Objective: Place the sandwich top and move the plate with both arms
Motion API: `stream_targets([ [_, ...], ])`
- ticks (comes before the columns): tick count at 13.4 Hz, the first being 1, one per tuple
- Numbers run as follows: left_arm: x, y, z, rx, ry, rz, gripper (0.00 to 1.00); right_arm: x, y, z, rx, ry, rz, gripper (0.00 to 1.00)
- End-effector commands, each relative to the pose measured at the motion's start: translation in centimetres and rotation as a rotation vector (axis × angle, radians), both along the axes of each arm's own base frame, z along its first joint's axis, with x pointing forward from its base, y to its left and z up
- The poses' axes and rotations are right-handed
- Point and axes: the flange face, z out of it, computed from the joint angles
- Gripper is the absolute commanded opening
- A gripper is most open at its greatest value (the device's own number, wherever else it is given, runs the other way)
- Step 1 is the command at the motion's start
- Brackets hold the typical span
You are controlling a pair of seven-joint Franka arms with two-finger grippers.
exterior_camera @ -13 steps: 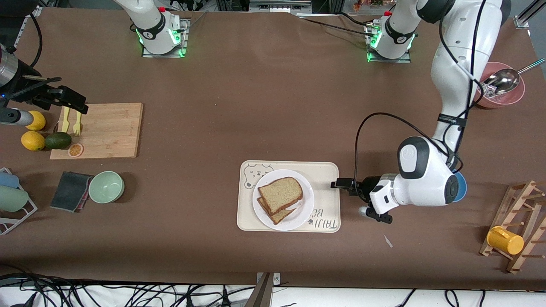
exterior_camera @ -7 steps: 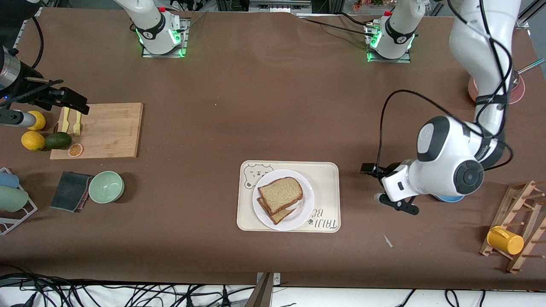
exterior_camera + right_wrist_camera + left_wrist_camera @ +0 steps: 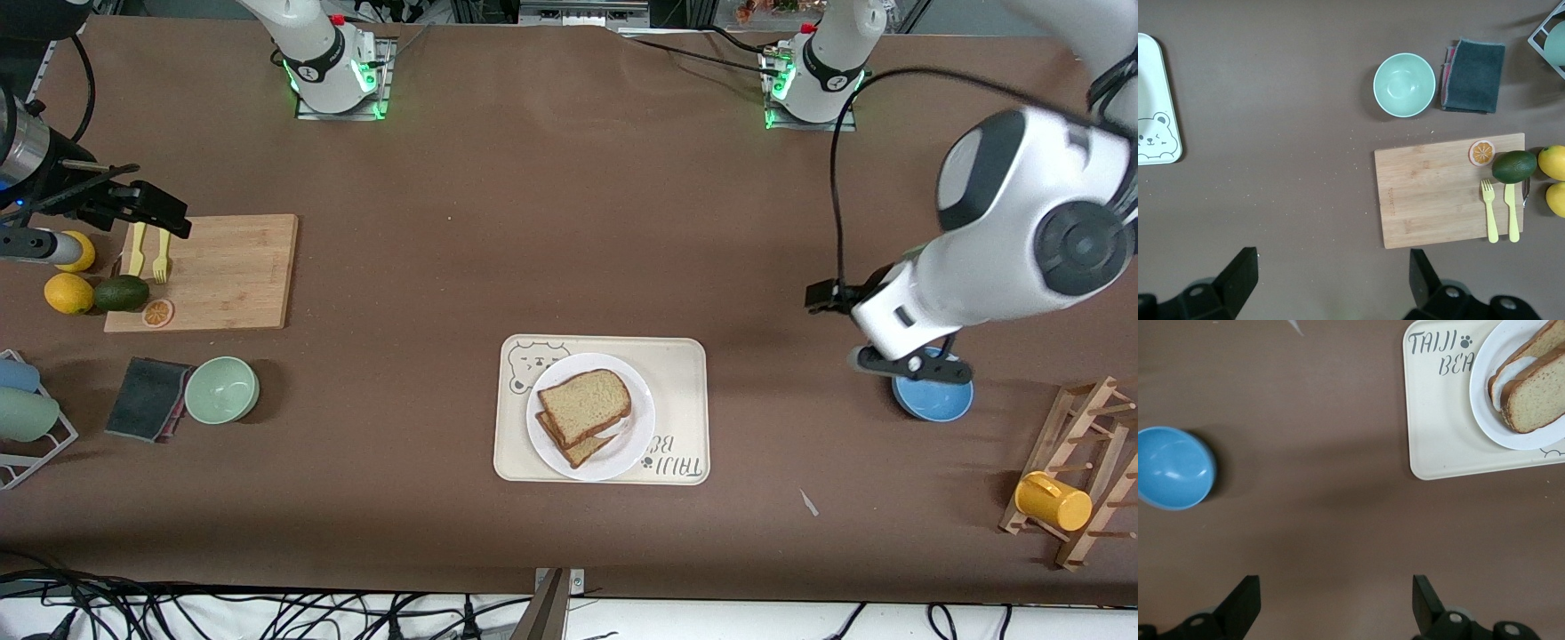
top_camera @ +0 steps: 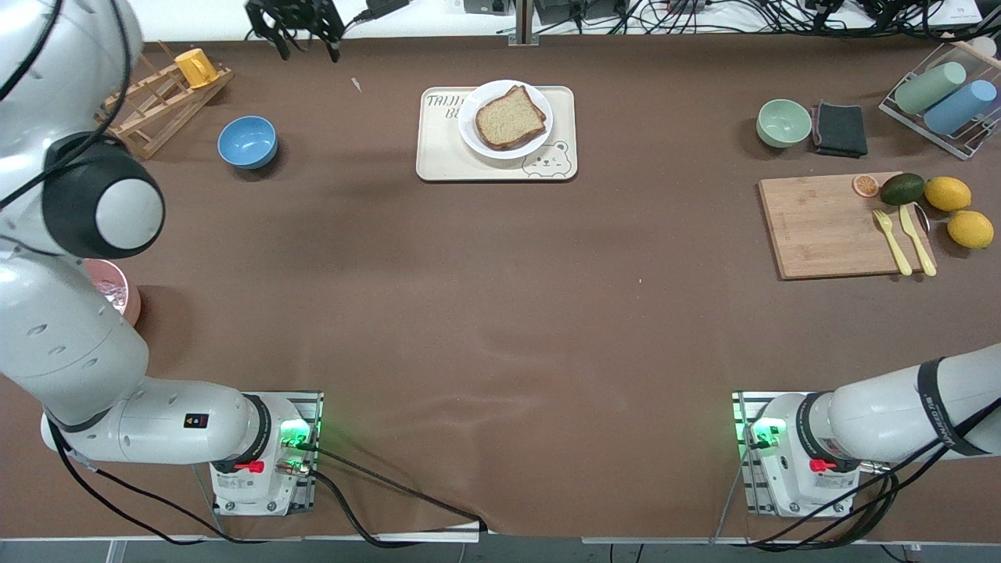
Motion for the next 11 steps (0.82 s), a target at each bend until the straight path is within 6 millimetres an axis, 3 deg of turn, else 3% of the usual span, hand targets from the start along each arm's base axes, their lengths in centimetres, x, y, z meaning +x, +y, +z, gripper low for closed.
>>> stream_targets([
  [1, -3.7, 0.8, 5.9, 0.065, -0.078, 0.011, 1.0, -0.3, 0.0, 0.3, 0.002, -0.004, -0.02, 1.0],
  [5, -7.3, 3.6, 7.9, 0.061, -0.185, 0.071, 1.0, -0.3, -0.1, 0.3, 0.0, -0.003, -0.046, 1.0],
  [6, -8.1, 5.2, 7.7, 0.06, -0.23, 0.101, 1.0, -0.3, -0.1, 0.4, 0.0, -0.006, -0.046, 1.0],
  [7, -8.9, 5.6, 7.0, 0.033, -0.224, 0.116, 1.0, -0.3, -0.1, 0.4, 0.001, -0.007, -0.047, 1.0],
  [9, -9.2, 4.5, 7.0, 0.033, -0.221, 0.099, 1.0, -0.3, -0.1, 0.5, 0.002, -0.007, -0.047, 1.0],
  [11, -9.9, 4.8, 6.9, 0.041, -0.181, 0.104, 1.0, -0.3, 0.0, 0.5, 0.002, -0.012, -0.047, 1.0],
])
